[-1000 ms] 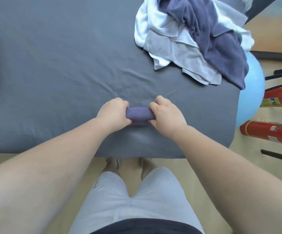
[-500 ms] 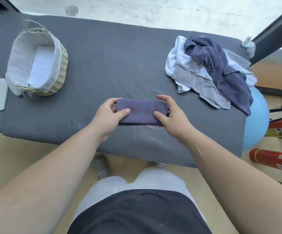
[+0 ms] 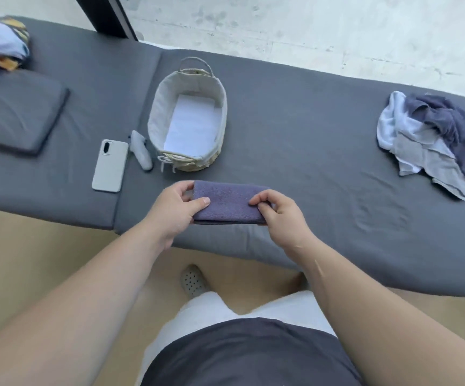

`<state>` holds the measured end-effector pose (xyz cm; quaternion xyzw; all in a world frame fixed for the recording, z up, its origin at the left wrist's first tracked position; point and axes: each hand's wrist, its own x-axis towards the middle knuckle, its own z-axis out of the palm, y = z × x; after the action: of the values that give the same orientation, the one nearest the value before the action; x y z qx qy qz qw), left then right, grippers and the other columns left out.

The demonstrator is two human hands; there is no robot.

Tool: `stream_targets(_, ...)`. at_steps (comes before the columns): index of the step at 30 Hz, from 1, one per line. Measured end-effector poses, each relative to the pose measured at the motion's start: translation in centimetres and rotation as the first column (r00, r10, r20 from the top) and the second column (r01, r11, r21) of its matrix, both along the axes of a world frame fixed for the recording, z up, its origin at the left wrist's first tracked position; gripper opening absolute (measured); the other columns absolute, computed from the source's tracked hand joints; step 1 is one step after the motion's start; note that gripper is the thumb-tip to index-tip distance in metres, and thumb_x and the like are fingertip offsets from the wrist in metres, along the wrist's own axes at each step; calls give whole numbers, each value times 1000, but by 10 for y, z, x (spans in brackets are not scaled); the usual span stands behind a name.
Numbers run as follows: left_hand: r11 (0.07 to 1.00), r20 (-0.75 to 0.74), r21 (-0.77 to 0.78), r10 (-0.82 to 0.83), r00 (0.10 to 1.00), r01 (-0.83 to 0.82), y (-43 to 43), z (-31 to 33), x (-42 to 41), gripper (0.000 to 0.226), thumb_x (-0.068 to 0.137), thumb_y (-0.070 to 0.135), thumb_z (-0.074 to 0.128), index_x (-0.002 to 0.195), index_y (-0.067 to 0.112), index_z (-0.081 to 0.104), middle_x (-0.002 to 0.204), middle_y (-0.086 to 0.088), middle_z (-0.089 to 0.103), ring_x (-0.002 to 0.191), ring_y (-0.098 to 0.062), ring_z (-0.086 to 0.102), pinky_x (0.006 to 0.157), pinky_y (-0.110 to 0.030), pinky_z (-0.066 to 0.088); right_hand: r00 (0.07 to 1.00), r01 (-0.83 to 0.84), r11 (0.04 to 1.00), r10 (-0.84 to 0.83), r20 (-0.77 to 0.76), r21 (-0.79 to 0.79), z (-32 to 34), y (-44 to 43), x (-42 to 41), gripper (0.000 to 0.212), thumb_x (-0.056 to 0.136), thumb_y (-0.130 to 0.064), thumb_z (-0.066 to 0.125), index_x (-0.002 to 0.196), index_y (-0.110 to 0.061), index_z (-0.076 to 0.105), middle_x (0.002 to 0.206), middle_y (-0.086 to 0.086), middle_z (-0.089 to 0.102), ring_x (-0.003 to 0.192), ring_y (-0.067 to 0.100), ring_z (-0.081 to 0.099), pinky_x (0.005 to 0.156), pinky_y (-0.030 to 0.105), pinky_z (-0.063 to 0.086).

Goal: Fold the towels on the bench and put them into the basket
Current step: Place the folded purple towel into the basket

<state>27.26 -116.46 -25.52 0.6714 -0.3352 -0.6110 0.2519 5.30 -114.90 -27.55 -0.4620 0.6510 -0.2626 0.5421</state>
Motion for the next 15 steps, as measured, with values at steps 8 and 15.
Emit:
stream_targets(8,999,65,-26,49,997,-48,-44,11,95,30,92,9,69,122,15,65,103,2,76,95,-14,73,89,-33,58,996,47,999,-49,79,22,8,-33,103,25,97,-4,59,88,-25,69,89,-6,62,78,9,57,83,39,60)
stream_targets(15,1000,86,4,-7,996,7,-105,2,106,29,94,3,59,112,26,65,100,1,76,94,-20,73,88,-42,57,995,46,997,-51,81,65,-17,-100,112,24,97,-9,57,90,-29,70,84,-12,62,77,10,54,80,40,54)
